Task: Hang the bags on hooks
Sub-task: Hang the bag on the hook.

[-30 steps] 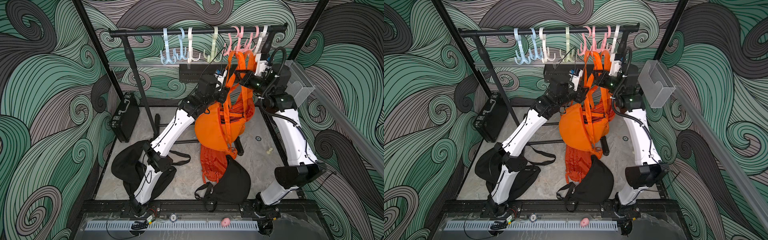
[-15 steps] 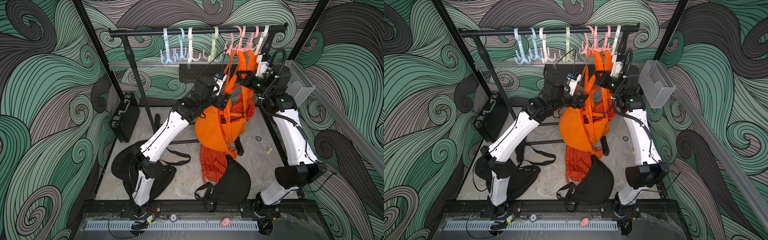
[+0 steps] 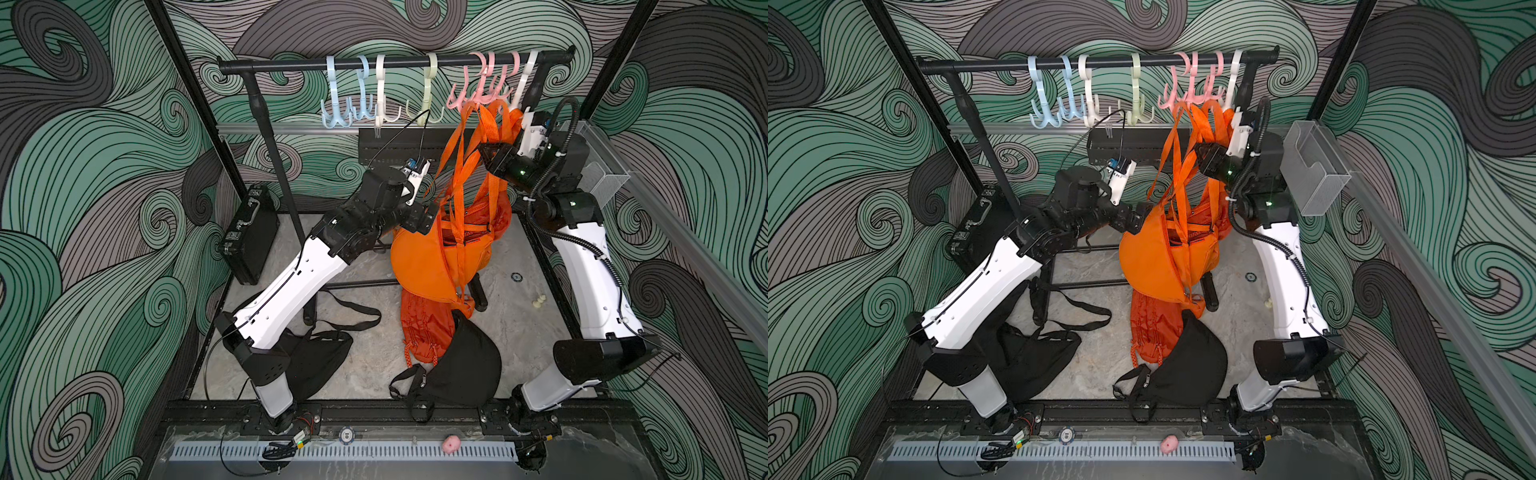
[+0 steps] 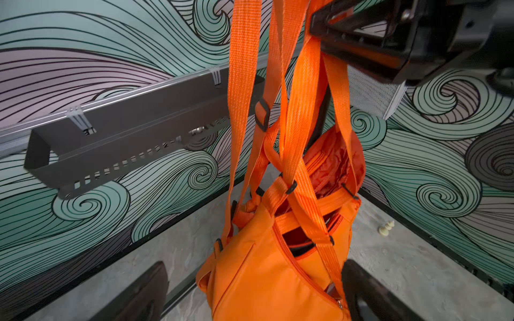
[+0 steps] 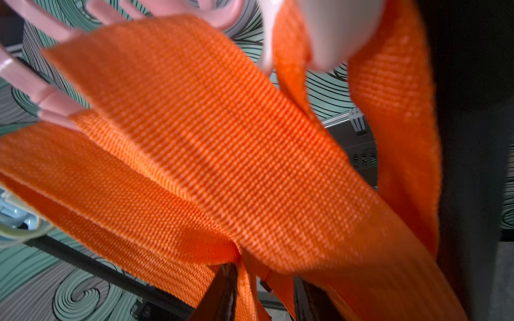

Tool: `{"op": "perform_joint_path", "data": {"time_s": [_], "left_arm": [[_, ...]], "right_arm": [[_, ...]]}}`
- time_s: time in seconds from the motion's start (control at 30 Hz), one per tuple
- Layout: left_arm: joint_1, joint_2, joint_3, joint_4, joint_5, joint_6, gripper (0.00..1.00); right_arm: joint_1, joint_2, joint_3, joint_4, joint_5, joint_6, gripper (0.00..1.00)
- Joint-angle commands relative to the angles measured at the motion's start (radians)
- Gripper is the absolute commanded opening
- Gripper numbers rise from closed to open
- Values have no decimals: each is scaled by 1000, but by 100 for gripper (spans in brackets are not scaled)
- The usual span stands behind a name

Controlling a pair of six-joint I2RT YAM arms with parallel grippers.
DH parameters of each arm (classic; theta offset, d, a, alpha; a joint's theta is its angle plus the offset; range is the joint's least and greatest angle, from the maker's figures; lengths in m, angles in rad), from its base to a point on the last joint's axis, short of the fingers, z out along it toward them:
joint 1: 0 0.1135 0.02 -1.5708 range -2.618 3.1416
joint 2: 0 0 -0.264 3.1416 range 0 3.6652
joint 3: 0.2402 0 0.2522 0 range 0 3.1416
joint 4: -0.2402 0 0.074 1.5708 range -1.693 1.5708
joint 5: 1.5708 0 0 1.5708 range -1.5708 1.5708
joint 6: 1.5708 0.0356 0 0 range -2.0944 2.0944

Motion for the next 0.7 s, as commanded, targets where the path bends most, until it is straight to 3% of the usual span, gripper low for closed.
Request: {"op": "perform_joint_path", "data": {"time_s": [0.0,0.23,0.3,0.43,0.53,0.67], "left_arm": [[-5,-86,-98,6,-49,20,99],[-6,-241,-328,7,-116,12,99],[-6,-302,-388,9,-157,8,98],[0,-390,-520,11,-243,20,99],[5,-453,-633,12,-298,7,99],[16,-551,-800,66,-334,-30,98]], "right_arm": [[-4,-56,-3,13,18,-1,46],[7,-147,-23,-20,50,-30,59],[8,-192,-53,-34,71,-49,71],[25,-305,-145,-80,96,-101,73],[75,-405,-263,-155,138,-140,73],[200,-597,-590,-150,201,-140,73]]}}
